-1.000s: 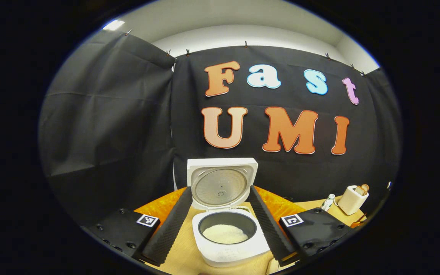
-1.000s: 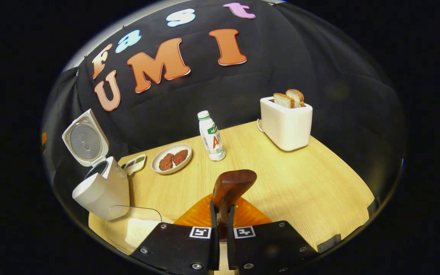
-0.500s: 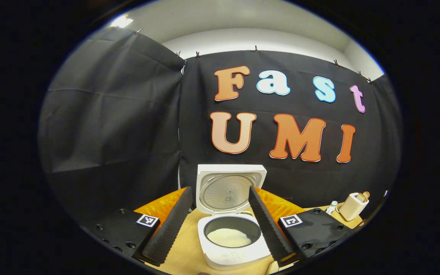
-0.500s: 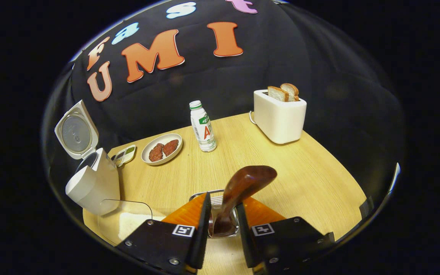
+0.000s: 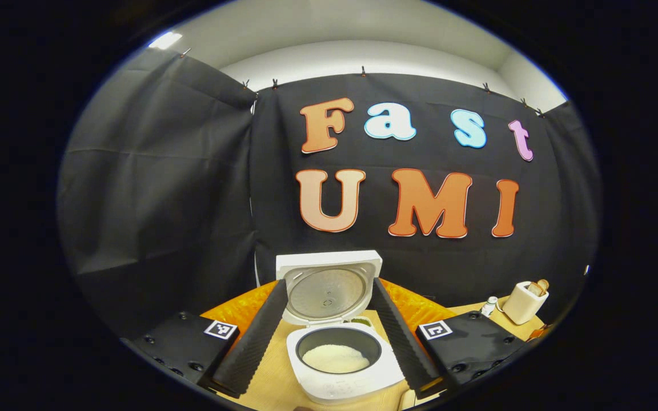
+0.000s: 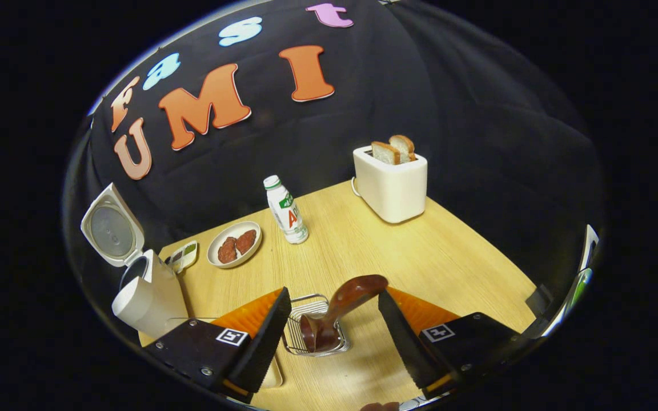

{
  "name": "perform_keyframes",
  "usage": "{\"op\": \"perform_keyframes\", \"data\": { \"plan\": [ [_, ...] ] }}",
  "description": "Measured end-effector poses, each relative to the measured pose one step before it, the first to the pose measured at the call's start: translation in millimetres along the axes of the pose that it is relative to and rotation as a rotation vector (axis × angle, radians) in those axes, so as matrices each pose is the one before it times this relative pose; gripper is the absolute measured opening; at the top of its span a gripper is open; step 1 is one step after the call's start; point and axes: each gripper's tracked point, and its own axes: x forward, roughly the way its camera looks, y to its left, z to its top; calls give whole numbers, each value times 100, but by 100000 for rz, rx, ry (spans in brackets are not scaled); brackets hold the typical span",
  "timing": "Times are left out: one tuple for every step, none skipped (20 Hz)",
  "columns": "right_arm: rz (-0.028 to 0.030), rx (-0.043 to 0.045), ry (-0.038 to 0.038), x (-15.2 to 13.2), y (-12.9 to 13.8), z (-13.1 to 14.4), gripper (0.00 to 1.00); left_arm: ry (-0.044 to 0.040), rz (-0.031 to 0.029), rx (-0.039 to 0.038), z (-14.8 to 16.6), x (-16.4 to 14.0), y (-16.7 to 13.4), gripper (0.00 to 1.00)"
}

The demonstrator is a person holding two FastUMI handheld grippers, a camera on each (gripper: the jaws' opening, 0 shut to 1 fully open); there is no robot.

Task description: Close the left gripper, press the button to open the rice cooker; take a wooden spoon from the chopstick holder with the right hand, scoop a spoonful of rice and pour it into the rice cooker, then put the wooden spoon back into the chopstick holder.

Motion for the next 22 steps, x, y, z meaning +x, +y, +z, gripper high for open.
{"op": "perform_keyframes", "data": {
  "plan": [
    [-658, 295, -2626, -431, -1118, 1143, 95, -9, -662, -242, 189, -44, -192, 100],
    [-622, 338, -2387, -511, -205, 1262, 95, 302, -756, -211, 138, -8, -212, 100],
    [-1473, 592, -2568, -349, -289, 1373, 95, 180, -939, -288, -144, 63, -224, 98],
    [-1269, 459, -2715, -366, -300, 1315, 95, 271, -679, -548, -60, 6, -188, 100],
    [-951, 730, -2749, -276, -117, 1294, 95, 728, -705, -797, -148, 152, -118, 100],
    [-780, 130, -2317, -272, 148, 1054, 95, 1057, -853, -825, -357, 224, -150, 100],
    [-148, -935, -2160, -412, 311, 1049, 95, 1480, -984, -705, -519, 449, -76, 100],
    [242, -1365, -2465, -429, 404, 997, 95, 1135, -720, -451, -291, 444, 30, 100],
    [-423, -1499, -3100, -407, 360, 1186, 95, 989, -83, -353, -106, 445, 207, 100],
    [-104, -854, -3532, -242, 382, 1344, 95, 812, 334, -47, 57, 502, 324, 100],
    [811, -180, -3152, -376, 619, 1379, 95, -101, 92, -145, 174, 608, 224, 98],
    [1279, 146, -2154, -434, 827, 943, 95, -133, -522, -103, 333, 737, -11, 100],
    [1210, 380, -1306, -317, 777, 845, 95, 511, -159, 237, 157, 743, 131, 100],
    [1075, 136, -1170, -110, 661, 638, 95, 198, 541, 493, 261, 685, 282, 100],
    [354, -307, -1678, -54, 541, 711, 95, -190, 607, 549, 499, 607, 250, 100],
    [-211, -659, -1466, 42, 298, 635, 95, -469, -8, 520, 666, 683, -65, 100],
    [-96, -643, -854, -14, 373, 407, 95, -702, -650, 701, 652, 647, -181, 100],
    [504, -346, -416, -129, 1563, 488, 95, -654, -542, 1052, 629, 639, -203, 100],
    [967, -475, 119, -151, 533, 118, 95, -489, -285, 1183, 636, 680, -35, 100],
    [602, -366, 377, -5, 463, -29, 95, -509, 25, 867, 654, 660, -118, 100],
    [853, -200, 324, -2, 576, -46, 95, -100, -93, 505, 587, 718, -142, 100],
    [1029, -32, 253, -200, 588, -69, 95, -115, -35, 370, 639, 750, -141, 100]
  ]
}}
